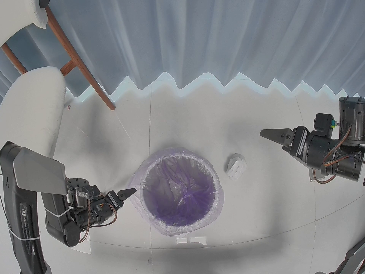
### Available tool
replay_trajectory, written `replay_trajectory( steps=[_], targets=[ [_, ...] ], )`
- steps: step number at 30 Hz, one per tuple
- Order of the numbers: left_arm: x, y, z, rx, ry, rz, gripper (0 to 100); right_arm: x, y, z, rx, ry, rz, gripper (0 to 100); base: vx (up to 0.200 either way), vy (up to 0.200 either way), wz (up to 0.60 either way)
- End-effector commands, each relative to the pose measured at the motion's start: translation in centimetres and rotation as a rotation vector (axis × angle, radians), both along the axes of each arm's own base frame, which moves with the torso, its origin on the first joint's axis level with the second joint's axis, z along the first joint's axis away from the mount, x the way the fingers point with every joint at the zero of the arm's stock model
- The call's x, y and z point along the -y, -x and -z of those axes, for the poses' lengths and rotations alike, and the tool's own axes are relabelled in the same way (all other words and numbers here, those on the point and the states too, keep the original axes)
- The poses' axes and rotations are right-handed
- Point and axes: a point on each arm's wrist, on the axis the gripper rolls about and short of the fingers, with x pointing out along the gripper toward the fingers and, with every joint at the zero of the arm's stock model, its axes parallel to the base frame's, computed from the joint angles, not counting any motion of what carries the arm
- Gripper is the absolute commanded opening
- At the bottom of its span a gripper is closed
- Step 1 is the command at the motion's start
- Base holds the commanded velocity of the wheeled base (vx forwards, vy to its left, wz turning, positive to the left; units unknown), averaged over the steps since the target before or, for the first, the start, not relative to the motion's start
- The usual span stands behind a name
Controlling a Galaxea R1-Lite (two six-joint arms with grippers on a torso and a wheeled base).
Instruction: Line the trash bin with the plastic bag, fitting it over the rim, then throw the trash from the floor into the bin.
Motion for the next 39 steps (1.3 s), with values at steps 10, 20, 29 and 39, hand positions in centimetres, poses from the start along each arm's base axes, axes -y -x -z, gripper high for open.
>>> replay_trajectory(
  steps=[10,20,29,39],
  targets=[
    [0.1,-4.4,3.7,0.033,-0.07,-0.095,100,0.0,-0.1,0.5,-0.016,0.011,-0.001,100,0.0,0.0,0.0],
    [2.6,-10.3,3.5,0.0,-0.169,-0.139,100,-0.1,-0.2,0.7,-0.021,0.016,-0.002,100,0.0,0.0,0.0],
    [3.8,-13.5,3.6,-0.087,-0.25,-0.097,100,-0.1,-0.3,1.1,-0.033,0.022,-0.002,100,0.0,0.0,0.0],
    [4.4,-14.4,4.7,-0.17,-0.348,-0.126,100,0.0,-0.1,1.8,-0.051,0.036,-0.003,100,0.0,0.0,0.0]
  ],
)
